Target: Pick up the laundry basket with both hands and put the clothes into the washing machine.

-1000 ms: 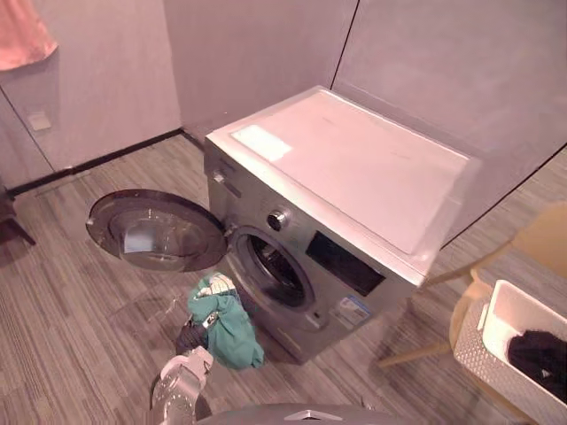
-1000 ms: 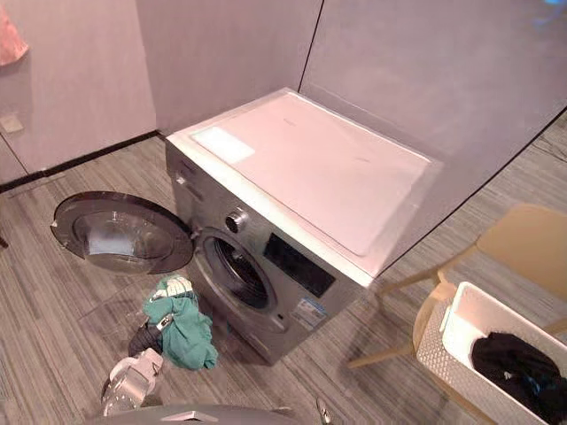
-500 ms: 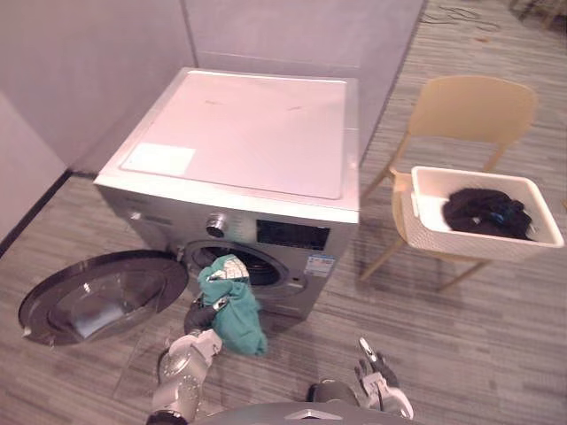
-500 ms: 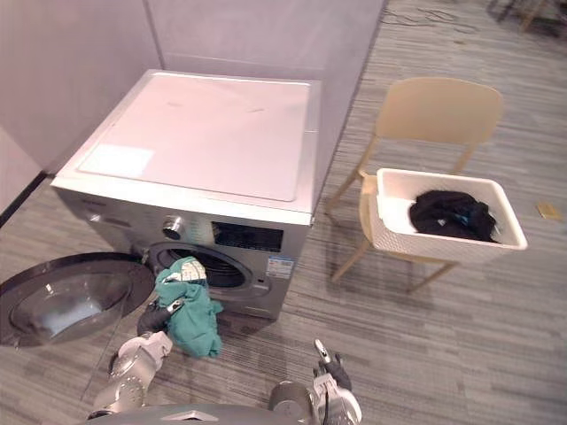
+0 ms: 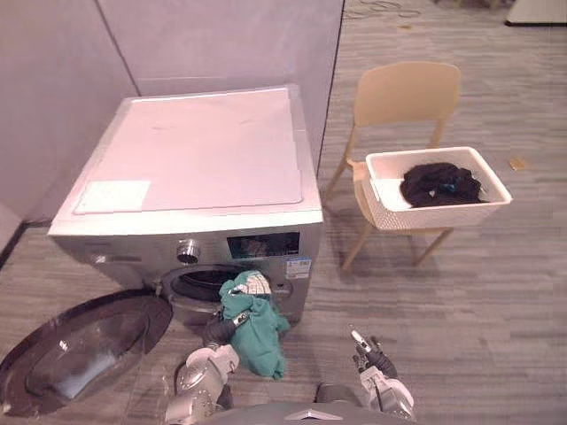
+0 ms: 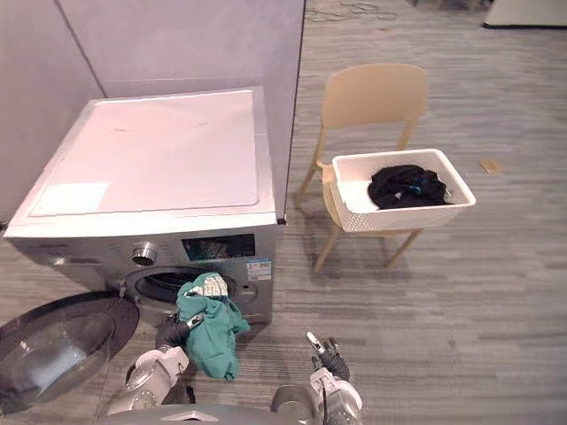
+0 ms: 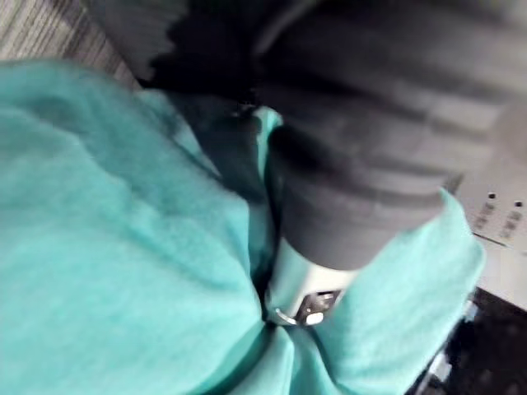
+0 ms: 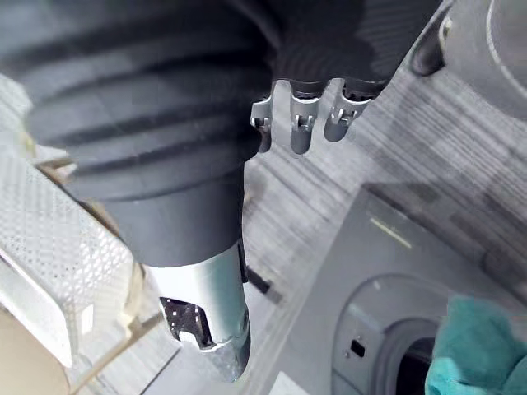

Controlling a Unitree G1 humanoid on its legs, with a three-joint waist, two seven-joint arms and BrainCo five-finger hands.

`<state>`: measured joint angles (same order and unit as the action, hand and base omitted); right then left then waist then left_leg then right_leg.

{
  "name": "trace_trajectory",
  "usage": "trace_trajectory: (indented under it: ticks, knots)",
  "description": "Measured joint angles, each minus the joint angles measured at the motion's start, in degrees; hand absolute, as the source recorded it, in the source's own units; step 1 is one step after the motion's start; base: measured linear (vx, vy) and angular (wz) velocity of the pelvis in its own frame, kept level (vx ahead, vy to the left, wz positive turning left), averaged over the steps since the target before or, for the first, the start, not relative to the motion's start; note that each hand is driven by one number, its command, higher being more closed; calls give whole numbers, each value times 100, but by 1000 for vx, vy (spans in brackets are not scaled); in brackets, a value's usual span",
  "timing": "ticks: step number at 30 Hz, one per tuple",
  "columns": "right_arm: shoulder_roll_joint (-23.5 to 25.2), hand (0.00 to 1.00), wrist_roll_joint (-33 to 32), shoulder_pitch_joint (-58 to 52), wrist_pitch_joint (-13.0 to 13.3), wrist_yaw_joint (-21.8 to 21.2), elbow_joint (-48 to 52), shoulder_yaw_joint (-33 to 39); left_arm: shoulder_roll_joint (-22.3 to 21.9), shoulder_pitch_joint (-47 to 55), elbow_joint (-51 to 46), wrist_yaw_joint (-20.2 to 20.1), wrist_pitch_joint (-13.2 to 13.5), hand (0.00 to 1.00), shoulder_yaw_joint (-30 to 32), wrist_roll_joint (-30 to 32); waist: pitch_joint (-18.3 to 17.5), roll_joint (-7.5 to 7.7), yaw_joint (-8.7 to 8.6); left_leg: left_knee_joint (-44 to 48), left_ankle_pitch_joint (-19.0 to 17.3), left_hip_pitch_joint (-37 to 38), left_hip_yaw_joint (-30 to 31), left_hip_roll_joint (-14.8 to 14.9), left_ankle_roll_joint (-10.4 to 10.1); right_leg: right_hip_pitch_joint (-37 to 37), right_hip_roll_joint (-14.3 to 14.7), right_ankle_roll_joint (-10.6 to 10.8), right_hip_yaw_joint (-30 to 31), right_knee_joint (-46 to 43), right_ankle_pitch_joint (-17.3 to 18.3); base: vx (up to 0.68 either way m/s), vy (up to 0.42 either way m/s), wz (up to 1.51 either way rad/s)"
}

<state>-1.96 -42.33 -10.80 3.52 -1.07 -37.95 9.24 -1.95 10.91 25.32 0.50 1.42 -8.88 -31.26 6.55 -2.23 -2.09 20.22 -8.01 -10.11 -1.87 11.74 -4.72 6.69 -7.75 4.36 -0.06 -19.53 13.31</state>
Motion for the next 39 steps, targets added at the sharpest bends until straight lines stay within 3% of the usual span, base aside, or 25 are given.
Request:
trace_trajectory:
  ticks: [1, 2, 3, 6, 8, 11, 14, 18, 24, 29, 36, 39]
  knots:
    - [-120, 0, 10, -60, -12, -13, -59, -7, -30, 8, 11, -11, -18, 100, -53, 95, -42, -203, -23, -605, 394, 161, -27, 3, 2, -5, -4, 217, 103, -40, 67, 211, 406, -41]
    - [-153, 0, 92, -58, -37, -7, -179, 46, 49, -54, 52, -13, -24, 100, -87, 189, -79, -143, -136, -650, 318, 228, -157, -188, -388, -66, -231, 447, 163, -50, 49, 230, 399, -18]
    - [-125, 0, 179, -100, -42, -9, -153, 44, 143, -73, 38, -15, -23, 100, -139, 228, -107, -62, -198, -680, 288, 227, -184, -318, -336, -96, -366, 499, 110, 48, 5, 269, 408, 1]
    - [114, 0, 226, -288, -107, -48, -146, 49, 557, -213, 5, -54, -18, 100, -241, 234, -190, 233, -171, -728, 198, 166, -453, -692, -167, -187, -780, 711, 95, 663, -364, 212, 260, -7]
    - [61, 0, 228, -203, -98, -159, -144, 54, 652, -255, -24, -137, -18, 100, -425, 233, -74, 198, -156, -680, 134, 110, -621, -791, -58, -161, -891, 758, 78, 858, -604, 135, 165, -18]
    - [-67, 0, 295, 33, -94, -217, -144, 33, 651, -366, -259, -146, -2, 100, -606, 221, 238, 126, -163, -331, 79, -231, -708, -760, 4, 175, -907, 782, 111, 678, -701, 3, 77, -13]
    - [-317, 0, 399, 447, -85, -268, -36, -194, 647, -985, -318, -147, 41, 100, -841, 220, 874, 61, -262, 423, -14, -996, -725, -607, 21, 876, -828, 802, 73, 54, -662, -125, 6, 2]
    - [-412, 0, 393, 486, -44, -262, 621, -479, 604, -1856, -203, 36, 66, 100, -890, 189, 1458, 184, -326, 1381, -558, -1879, -583, -413, 21, 1712, -779, 934, 83, -928, -38, -190, -9, 6]
    - [-413, 0, 319, 374, 15, -192, 2327, -947, 529, -2932, -247, 839, 230, 100, 1, -486, 1870, 439, -179, 2982, -1072, -3424, -428, 93, -55, 3427, -456, 846, 351, -2722, 585, -165, -52, -15]
    - [-295, 0, 103, 233, 150, -111, 3375, -1026, 724, -3986, -442, 1581, 641, 100, 1366, -1279, 2103, 597, -124, 3935, -1280, -4619, -228, 447, -129, 4639, -192, 747, 438, -3779, 908, -63, -84, -10]
    - [-242, 0, -63, -4, 272, -93, 3607, -1027, 1407, -5125, -352, 2084, 1030, 100, 2455, -1977, 2313, 744, -127, 4644, -1402, -5623, -57, 660, -127, 5509, -77, 699, 395, -4479, 1106, -44, -45, 0]
    - [-172, 0, -92, -4, 333, -84, 3624, -1021, 1611, -5537, -156, 2170, 1117, 100, 2478, -2181, 2330, 779, -116, 4710, -1402, -5712, -49, 677, -126, 5571, -73, 703, 388, -4530, 1111, -31, -9, 2]
